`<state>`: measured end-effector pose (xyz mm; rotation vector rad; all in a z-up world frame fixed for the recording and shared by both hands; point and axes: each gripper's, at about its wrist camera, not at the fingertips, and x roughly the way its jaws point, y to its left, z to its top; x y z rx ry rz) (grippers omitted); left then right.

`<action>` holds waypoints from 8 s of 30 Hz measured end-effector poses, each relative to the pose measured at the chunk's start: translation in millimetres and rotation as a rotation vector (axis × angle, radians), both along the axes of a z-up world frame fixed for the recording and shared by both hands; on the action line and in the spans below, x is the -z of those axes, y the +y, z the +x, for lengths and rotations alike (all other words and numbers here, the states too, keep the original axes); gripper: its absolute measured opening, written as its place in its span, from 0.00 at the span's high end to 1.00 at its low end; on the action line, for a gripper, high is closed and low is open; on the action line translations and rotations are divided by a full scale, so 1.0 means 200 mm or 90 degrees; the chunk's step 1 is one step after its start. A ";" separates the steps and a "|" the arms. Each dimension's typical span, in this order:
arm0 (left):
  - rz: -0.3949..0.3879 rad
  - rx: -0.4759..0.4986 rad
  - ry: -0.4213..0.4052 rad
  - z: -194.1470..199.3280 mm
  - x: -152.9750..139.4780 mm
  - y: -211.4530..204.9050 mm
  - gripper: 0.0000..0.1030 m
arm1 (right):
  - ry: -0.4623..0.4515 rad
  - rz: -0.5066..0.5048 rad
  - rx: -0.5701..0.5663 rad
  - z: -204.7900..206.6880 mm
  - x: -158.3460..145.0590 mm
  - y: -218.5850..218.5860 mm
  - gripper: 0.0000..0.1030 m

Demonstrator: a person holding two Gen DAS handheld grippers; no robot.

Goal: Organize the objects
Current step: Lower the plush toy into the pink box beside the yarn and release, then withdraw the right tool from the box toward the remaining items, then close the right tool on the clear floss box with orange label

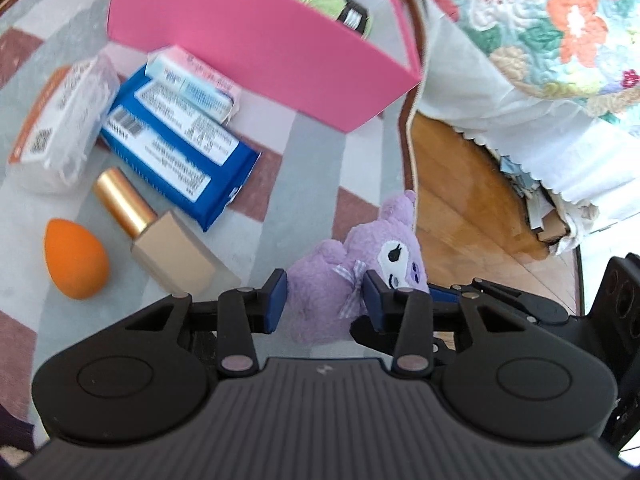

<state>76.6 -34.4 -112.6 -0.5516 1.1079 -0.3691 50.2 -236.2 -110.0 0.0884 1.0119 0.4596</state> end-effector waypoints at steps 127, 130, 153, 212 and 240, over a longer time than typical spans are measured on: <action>0.274 0.125 -0.041 0.49 -0.94 0.40 0.19 | -0.056 -0.122 0.107 0.48 -0.86 0.40 0.22; 0.262 0.129 -0.035 0.42 -0.98 0.44 0.18 | -0.053 -0.137 0.088 0.42 -0.88 0.43 0.19; 0.315 0.187 -0.095 0.03 -1.10 0.53 0.17 | 0.024 -0.110 -0.045 0.09 -0.86 0.67 0.14; 0.029 -0.117 0.117 0.45 0.21 1.04 0.55 | -0.005 -0.176 -0.114 0.56 0.18 1.30 0.29; 0.161 -0.026 0.020 0.24 -0.07 0.84 0.60 | 0.110 0.021 -0.015 0.48 0.04 1.04 0.36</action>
